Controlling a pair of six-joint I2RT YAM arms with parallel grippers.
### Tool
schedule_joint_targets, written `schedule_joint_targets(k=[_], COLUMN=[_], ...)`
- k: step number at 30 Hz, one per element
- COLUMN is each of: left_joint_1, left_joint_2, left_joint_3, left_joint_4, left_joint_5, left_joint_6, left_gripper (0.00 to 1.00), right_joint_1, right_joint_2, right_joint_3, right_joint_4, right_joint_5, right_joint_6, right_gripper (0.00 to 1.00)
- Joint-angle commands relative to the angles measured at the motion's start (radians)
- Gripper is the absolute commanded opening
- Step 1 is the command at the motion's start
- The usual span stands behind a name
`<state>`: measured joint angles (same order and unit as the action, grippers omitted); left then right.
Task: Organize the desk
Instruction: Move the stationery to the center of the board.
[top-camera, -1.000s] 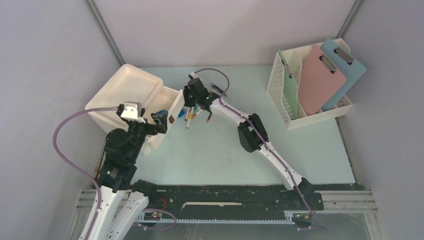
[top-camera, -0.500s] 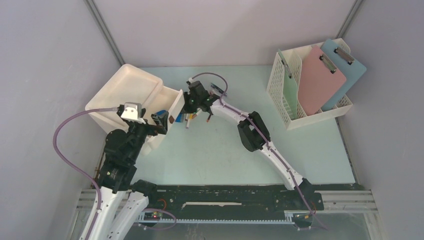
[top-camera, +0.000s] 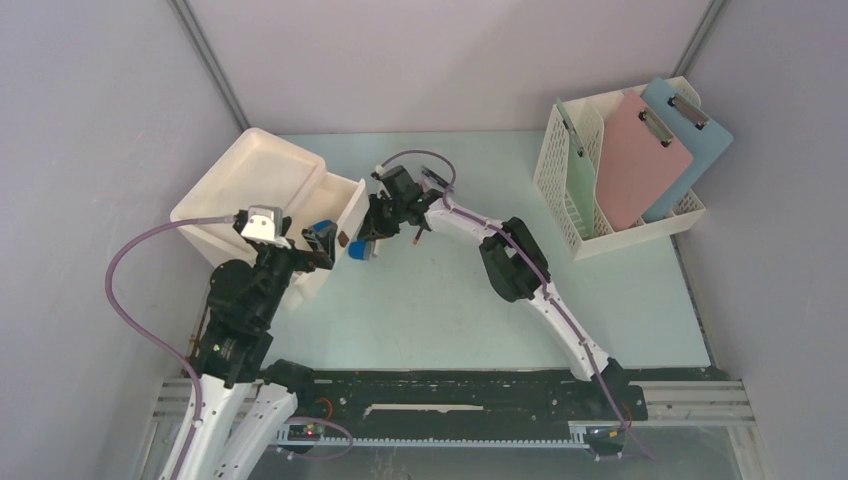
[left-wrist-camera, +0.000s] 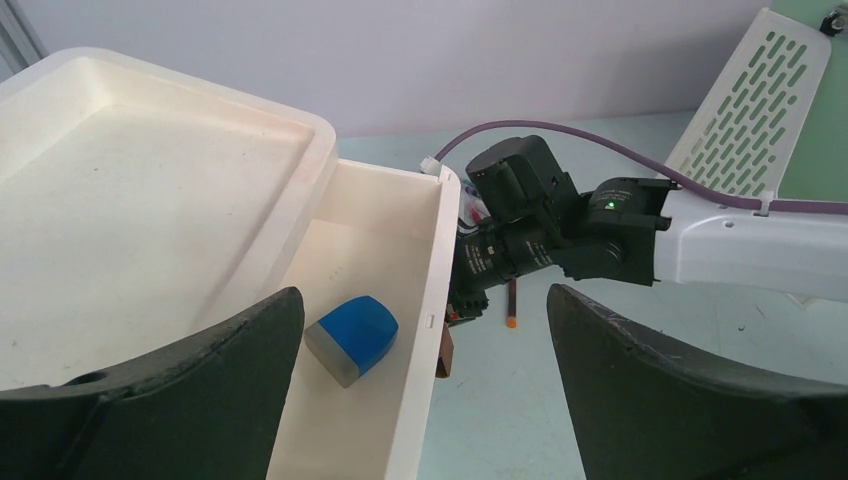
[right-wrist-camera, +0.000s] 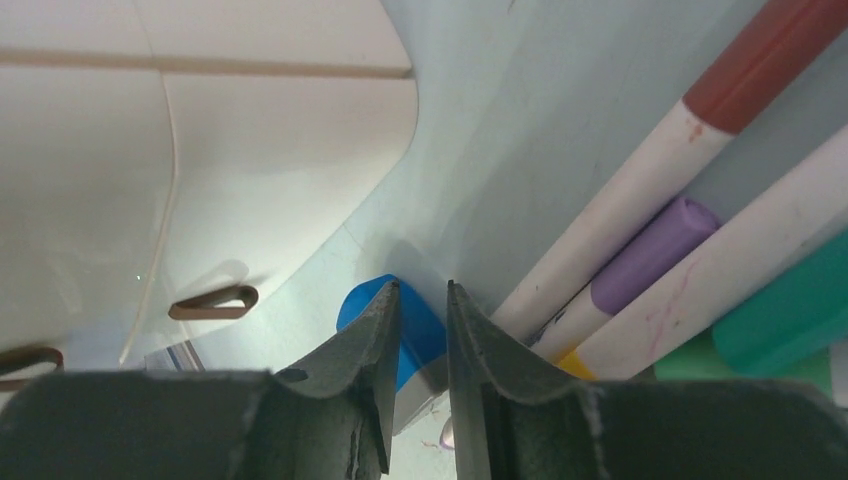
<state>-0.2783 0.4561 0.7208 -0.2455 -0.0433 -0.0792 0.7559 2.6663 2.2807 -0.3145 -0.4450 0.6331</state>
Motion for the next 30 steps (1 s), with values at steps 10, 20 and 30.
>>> schedule_joint_targets(k=[10,20,30], left_joint_1=[0.010,0.010,0.009], left_joint_2=[-0.018,-0.025,-0.038], left_joint_3=[0.005,0.005,0.004], left_joint_4=[0.038,0.040,0.041], left_joint_5=[0.034,0.035,0.036], left_joint_6=[-0.016,-0.021,-0.021], left_gripper=[1.00,1.00,1.00], right_joint_1=[0.047,0.062,0.076], right_joint_2=[-0.226,-0.399,-0.520], right_joint_3=[-0.251,-0.532,-0.723], right_joint_4=[0.014,0.107,0.209], right_joint_5=[-0.056,-0.097,-0.106], right_joint_6=[-0.124,-0.170,-0.236], right_gripper=[0.31,0.31,0.40])
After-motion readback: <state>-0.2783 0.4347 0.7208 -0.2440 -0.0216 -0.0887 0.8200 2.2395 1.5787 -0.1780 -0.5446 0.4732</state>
